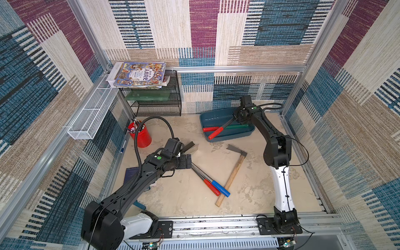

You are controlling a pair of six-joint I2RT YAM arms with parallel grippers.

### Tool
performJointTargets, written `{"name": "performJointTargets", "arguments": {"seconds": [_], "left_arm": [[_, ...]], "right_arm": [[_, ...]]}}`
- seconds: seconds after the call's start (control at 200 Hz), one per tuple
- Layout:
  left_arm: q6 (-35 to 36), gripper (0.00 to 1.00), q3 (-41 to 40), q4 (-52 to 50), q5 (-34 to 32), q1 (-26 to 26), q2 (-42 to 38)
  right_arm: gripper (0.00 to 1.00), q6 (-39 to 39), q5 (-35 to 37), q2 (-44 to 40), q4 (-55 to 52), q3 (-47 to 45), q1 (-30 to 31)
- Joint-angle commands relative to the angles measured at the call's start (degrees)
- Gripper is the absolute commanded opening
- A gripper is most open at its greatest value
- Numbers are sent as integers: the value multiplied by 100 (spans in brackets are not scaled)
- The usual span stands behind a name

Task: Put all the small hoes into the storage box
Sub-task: Place the hoe in the storage box.

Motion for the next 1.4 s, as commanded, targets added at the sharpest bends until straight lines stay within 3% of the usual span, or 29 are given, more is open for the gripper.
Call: {"name": "performJointTargets", "arguments": {"seconds": [0.0,0.641,1.082,1.397], "left_arm": [[6,96,-16,-40,-48,0,-18],[-37,97,-80,-65,-68,0,-63],[-65,97,-141,-75,-83,-4,-78],[-65,97,-162,-73,-96,-1,-70]], "right_arm": [[2,1,-2,50,315,120,-12],[8,173,-156,345,394,220,-62],[19,141,-107,507,492,342,-92],[22,134,-47,637,628,353,-91]]}}
